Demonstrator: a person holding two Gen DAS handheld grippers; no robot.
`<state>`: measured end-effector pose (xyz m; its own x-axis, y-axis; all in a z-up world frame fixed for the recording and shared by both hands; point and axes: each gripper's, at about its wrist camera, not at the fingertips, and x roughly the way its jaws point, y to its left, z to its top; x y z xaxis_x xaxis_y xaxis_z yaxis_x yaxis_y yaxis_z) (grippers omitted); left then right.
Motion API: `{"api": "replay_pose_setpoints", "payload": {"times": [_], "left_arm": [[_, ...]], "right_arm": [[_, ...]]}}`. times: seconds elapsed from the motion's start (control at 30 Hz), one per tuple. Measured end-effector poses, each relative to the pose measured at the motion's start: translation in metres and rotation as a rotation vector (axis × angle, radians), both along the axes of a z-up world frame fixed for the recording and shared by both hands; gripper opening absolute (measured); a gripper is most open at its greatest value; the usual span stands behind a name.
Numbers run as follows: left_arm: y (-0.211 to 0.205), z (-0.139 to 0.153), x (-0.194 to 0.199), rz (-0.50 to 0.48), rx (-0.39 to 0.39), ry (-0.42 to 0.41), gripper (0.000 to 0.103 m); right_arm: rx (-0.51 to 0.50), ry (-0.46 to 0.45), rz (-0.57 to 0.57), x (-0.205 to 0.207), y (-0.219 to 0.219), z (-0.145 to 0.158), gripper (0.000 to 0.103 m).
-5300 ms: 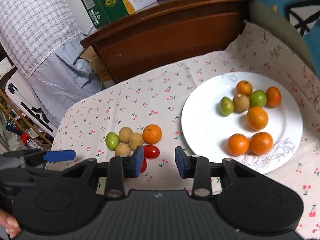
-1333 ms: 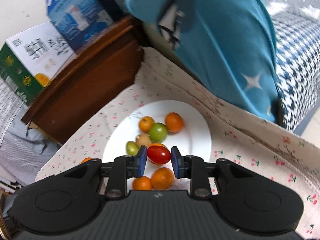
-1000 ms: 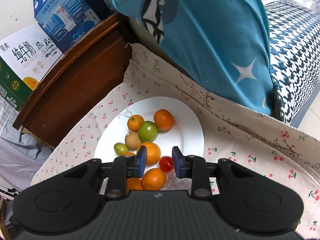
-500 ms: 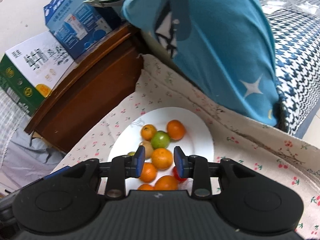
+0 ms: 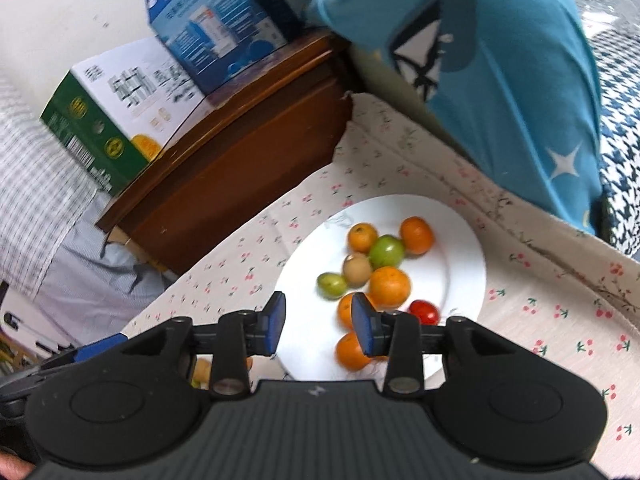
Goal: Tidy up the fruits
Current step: 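Move both open tools back toward the remaining fruits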
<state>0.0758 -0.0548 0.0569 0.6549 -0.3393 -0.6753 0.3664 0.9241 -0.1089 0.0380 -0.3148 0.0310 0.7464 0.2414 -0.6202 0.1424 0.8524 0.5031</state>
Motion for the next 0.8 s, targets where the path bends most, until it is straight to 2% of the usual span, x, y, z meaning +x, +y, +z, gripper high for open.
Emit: {"api": "replay_pose_setpoints", "payload": {"times": [0.2,0.33,0.63,0.8], "left_arm": [[0.025,0.002,-0.005,0.061,-0.025,0.015,0.085],[0.036,0.000,-0.007,0.105,-0.006,0.015,0.085],[0.048,-0.014,-0.012,0.138,0.043,0.062,0.085],[0.049,-0.024,-0.015,0.126,0.058,0.088,0.085]], "right_arm": [[-0.029,-0.008,0.070,-0.007,0.026,-0.001,0.038],[-0.051,-0.005,0.115,-0.012,0.041,-0.004,0.038],[-0.115,0.009,0.227,-0.017,0.076,-0.016,0.038],[-0.160,0.012,0.293,-0.017,0.093,-0.025,0.038]]}}
